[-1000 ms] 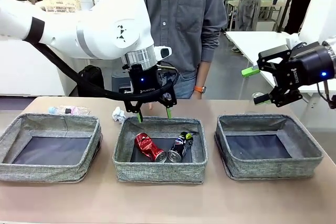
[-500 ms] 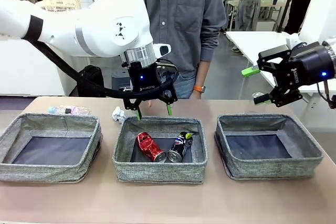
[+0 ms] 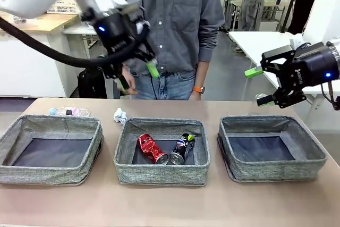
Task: Sort the waste into the appropriate baskets.
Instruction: Place the picked waste into the Fabric basket indicated by the person.
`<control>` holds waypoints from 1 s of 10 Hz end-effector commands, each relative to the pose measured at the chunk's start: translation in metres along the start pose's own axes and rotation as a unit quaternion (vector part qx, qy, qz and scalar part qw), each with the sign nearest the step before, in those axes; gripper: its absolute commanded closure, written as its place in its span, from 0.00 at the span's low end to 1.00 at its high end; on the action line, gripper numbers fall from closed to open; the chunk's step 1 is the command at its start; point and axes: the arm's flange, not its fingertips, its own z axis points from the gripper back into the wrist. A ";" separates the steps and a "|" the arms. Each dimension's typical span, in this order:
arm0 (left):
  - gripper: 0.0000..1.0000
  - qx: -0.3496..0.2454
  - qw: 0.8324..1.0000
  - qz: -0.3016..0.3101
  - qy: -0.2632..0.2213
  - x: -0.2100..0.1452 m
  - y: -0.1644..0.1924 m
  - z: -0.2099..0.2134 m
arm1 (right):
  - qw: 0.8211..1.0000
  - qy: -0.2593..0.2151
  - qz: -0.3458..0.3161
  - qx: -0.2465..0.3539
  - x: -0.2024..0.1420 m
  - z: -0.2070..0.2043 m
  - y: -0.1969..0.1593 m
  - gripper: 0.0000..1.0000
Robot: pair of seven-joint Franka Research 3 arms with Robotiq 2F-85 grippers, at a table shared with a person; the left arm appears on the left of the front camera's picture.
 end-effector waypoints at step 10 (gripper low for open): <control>0.00 -0.281 0.932 0.136 -0.183 -0.110 0.216 0.014 | 1.000 0.005 0.003 0.000 0.002 0.001 0.001 0.00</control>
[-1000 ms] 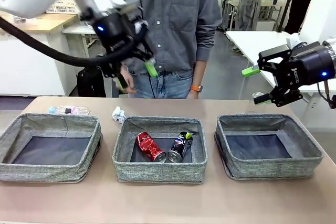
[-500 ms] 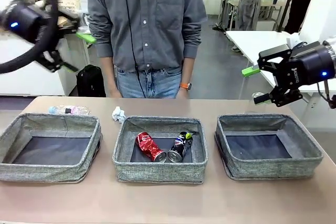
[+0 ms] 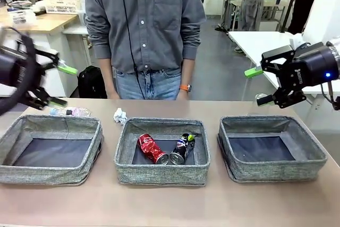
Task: Sort the waste into the appropriate baskets.
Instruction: Place the picked waste into the Fabric basket indicated by the person, then pick up the waste item pointed out by the person.
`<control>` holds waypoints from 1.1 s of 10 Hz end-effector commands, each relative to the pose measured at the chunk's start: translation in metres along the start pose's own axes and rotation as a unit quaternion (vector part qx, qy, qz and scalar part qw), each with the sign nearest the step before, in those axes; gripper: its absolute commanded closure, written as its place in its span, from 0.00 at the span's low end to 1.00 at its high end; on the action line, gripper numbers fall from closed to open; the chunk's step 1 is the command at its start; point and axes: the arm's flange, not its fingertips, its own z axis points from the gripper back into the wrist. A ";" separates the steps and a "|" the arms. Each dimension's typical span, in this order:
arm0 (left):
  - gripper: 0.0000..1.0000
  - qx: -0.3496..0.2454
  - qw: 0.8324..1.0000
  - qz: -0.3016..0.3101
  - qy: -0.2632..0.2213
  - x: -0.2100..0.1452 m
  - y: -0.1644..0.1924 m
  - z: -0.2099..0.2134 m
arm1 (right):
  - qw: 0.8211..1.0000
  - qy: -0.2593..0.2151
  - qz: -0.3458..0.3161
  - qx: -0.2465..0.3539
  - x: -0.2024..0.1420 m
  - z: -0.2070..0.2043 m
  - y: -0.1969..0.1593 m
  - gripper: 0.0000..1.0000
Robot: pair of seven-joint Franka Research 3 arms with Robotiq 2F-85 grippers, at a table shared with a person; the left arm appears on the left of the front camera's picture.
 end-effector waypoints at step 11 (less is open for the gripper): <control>0.00 0.000 1.000 0.000 0.000 0.000 0.000 0.000 | 1.000 0.005 0.004 0.000 0.001 0.001 0.002 0.00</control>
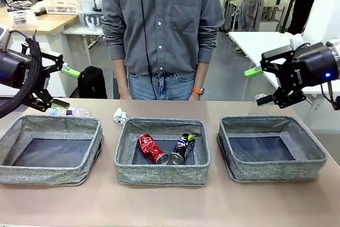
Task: Sort the waste into the appropriate baskets.
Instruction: Pick up the waste item pointed out by the person.
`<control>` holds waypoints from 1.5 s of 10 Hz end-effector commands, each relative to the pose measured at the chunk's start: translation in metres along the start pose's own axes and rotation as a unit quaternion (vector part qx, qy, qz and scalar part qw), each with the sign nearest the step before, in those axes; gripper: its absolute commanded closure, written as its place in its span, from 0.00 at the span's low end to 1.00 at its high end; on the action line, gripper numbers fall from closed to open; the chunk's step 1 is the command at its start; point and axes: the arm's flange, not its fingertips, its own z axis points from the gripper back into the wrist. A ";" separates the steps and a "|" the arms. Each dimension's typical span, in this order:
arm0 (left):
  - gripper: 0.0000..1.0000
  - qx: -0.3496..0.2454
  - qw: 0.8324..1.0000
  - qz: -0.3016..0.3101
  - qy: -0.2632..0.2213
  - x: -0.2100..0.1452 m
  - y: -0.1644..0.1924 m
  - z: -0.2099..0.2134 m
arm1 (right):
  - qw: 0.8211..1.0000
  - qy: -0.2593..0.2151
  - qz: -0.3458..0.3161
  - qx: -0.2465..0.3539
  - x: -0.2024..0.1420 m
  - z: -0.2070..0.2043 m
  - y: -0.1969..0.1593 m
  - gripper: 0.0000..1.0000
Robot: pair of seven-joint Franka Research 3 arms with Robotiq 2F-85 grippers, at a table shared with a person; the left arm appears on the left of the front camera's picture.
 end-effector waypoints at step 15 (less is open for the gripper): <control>0.00 -0.001 1.000 -0.002 -0.005 -0.002 0.001 -0.002 | 1.000 0.005 0.004 0.000 0.001 0.001 0.001 0.00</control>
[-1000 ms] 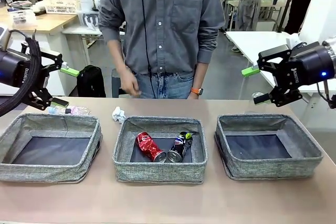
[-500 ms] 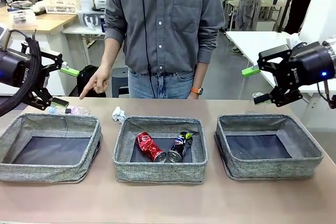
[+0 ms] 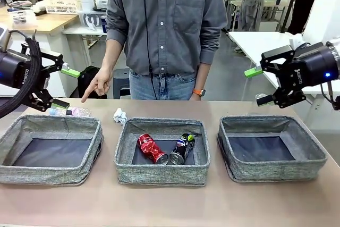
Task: Sort the waste into the appropriate baskets.
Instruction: Pick up the waste item pointed out by the person.
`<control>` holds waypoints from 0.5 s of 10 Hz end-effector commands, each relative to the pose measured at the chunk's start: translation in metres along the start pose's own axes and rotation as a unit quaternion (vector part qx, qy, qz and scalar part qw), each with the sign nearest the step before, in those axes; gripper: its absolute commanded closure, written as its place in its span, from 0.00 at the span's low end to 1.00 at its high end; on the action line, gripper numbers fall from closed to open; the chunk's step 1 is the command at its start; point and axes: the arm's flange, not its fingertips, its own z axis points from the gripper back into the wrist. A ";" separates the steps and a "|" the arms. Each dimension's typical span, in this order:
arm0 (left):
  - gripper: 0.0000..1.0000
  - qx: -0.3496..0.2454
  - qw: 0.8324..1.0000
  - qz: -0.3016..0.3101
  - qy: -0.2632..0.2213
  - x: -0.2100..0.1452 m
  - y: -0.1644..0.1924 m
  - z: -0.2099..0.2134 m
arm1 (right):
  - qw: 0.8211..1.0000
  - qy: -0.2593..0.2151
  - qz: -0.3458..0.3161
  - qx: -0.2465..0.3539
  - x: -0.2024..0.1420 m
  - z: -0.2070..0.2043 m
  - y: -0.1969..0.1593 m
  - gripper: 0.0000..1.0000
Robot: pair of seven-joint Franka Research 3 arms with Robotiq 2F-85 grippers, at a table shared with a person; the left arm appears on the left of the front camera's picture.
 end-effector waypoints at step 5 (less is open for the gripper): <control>0.00 0.120 0.987 -0.042 -0.099 0.013 -0.009 0.002 | 1.000 0.005 0.004 0.000 0.001 0.001 0.001 0.00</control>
